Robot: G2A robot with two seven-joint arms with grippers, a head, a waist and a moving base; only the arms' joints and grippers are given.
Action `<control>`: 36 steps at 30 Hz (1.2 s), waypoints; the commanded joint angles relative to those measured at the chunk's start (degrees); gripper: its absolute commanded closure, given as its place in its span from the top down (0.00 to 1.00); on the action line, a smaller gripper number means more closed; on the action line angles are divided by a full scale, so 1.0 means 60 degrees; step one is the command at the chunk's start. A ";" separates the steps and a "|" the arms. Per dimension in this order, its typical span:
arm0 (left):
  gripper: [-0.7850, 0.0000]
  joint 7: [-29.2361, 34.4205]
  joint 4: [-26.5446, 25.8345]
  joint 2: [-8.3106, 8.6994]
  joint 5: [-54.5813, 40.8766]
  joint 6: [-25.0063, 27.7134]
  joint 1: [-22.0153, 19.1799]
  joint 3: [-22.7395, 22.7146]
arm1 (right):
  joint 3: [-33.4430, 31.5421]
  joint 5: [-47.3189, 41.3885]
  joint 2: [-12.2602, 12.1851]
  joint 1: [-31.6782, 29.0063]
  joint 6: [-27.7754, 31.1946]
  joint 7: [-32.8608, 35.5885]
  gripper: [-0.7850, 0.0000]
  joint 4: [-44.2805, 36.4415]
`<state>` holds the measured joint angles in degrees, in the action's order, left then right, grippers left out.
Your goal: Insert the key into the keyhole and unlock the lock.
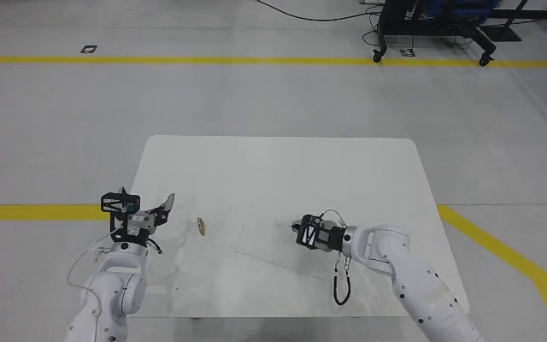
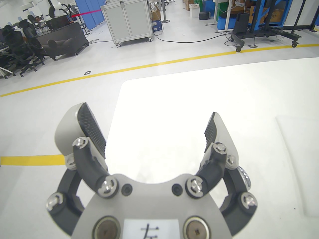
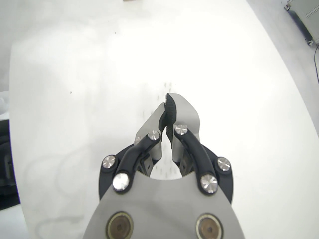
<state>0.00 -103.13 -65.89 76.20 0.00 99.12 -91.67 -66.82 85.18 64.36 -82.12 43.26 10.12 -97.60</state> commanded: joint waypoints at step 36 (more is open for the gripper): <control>1.00 0.1520 -0.0290 -0.0038 -0.8777 0.5600 -0.0641 0.0334 | 0.1824 -0.2589 -0.0284 0.1247 0.2456 -0.6995 0.00 0.2768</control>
<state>4.92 -104.62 -66.21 32.08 30.02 96.29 -90.86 -57.34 71.81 62.46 -75.95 58.01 -32.78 -81.62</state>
